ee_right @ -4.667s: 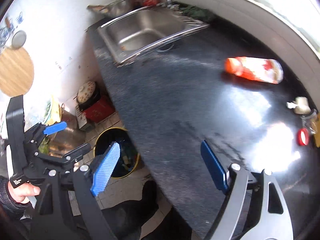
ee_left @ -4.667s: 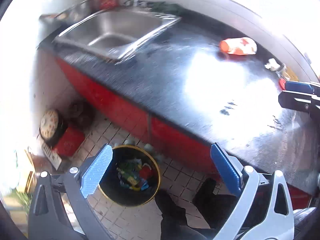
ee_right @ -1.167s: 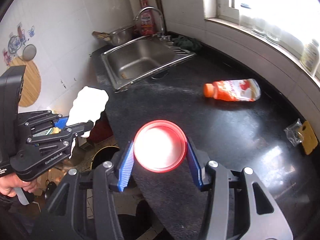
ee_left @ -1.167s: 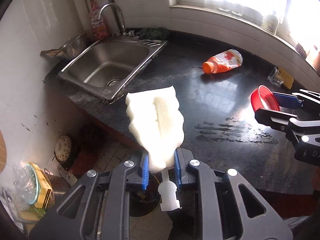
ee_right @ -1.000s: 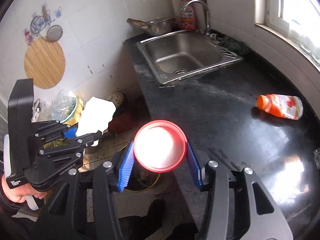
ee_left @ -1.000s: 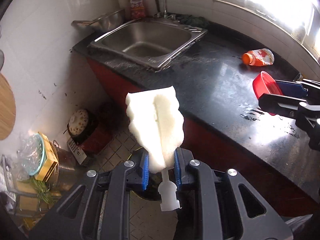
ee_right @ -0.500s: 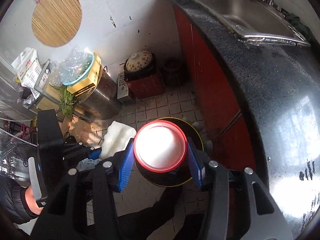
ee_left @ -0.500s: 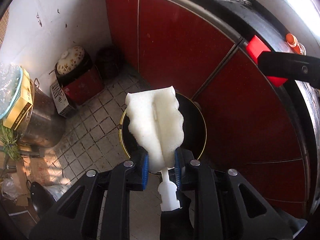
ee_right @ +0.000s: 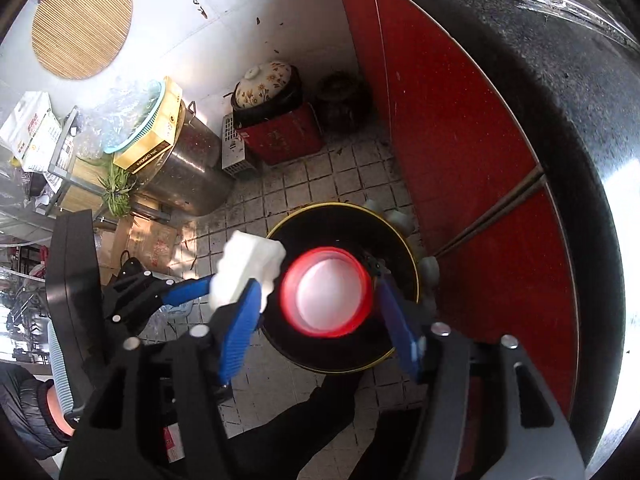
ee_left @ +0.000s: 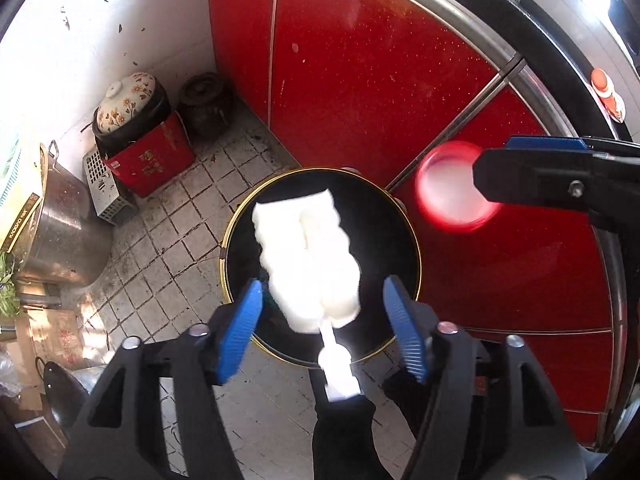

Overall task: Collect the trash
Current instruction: 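Open both tools to drop the brush and cap into the bin, then move both tools back over the countertop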

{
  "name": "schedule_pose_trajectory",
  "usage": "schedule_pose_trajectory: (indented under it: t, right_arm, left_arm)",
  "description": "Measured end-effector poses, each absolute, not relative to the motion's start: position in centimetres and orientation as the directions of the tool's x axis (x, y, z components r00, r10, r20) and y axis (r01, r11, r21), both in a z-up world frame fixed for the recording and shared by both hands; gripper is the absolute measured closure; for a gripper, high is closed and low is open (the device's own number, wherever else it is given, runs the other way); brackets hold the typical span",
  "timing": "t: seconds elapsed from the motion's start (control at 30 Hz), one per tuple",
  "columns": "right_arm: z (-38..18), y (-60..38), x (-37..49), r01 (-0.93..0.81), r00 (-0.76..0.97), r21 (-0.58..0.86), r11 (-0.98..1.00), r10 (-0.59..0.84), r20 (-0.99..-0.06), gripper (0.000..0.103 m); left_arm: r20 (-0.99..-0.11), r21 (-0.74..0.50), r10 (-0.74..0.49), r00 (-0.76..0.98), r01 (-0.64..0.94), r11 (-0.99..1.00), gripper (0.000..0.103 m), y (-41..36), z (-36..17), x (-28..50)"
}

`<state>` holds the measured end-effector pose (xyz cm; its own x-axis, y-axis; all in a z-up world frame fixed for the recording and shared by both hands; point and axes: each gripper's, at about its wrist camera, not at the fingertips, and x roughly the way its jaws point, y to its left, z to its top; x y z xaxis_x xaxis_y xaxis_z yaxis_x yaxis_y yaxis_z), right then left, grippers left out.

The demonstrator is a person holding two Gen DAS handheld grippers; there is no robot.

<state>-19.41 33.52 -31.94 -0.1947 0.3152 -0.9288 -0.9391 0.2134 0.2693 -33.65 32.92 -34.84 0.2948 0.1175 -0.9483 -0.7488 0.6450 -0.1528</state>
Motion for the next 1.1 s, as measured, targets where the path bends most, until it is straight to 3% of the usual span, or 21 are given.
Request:
schedule_pose_trajectory:
  t: [0.07,0.27,0.53,0.63,0.83,1.0,1.1]
  right_arm:
    - [-31.6,33.3,-19.0,-0.934,-0.211,0.287,0.214,0.320,-0.924,0.026]
    - [-29.1,32.2,-18.6,-0.941,-0.200,0.277,0.196,0.339,-0.919,0.026]
    - [-22.1,26.7,-15.9,-0.931,-0.141,0.267,0.250,0.429,-0.892,0.026]
    - [-17.9,22.9,-13.3,-0.915,-0.085,0.262,0.307,0.488,-0.869,0.026]
    - [-10.3,11.8,-5.9,-0.838,0.147,0.183,0.514,0.536,-0.831,0.017]
    - [-6.9,0.4,0.6,-0.687,0.333,0.134,0.715,0.473,-0.815,0.017]
    - [-5.4,-6.3,3.5,-0.592,0.428,0.099,0.800,0.416,-0.803,0.017]
  left_arm:
    - [-0.946,-0.159,0.123,0.300,-0.761,0.629,0.018,32.9,-34.4,-33.9]
    - [-0.945,-0.163,0.130,0.301,-0.775,0.611,0.018,32.2,-32.5,-34.1]
    - [-0.950,-0.066,0.183,0.255,-0.734,0.676,0.018,30.3,-27.2,-31.6]
    - [-0.939,-0.062,0.190,0.288,-0.682,0.729,0.009,28.9,-23.4,-28.9]
    - [-0.920,-0.072,0.124,0.372,-0.470,0.880,0.006,23.4,-16.9,-19.1]
    - [-0.887,-0.080,0.017,0.461,-0.191,0.978,0.006,15.6,-12.5,-9.1]
    - [-0.872,-0.145,-0.091,0.480,-0.076,0.987,0.006,11.0,-10.4,-3.7]
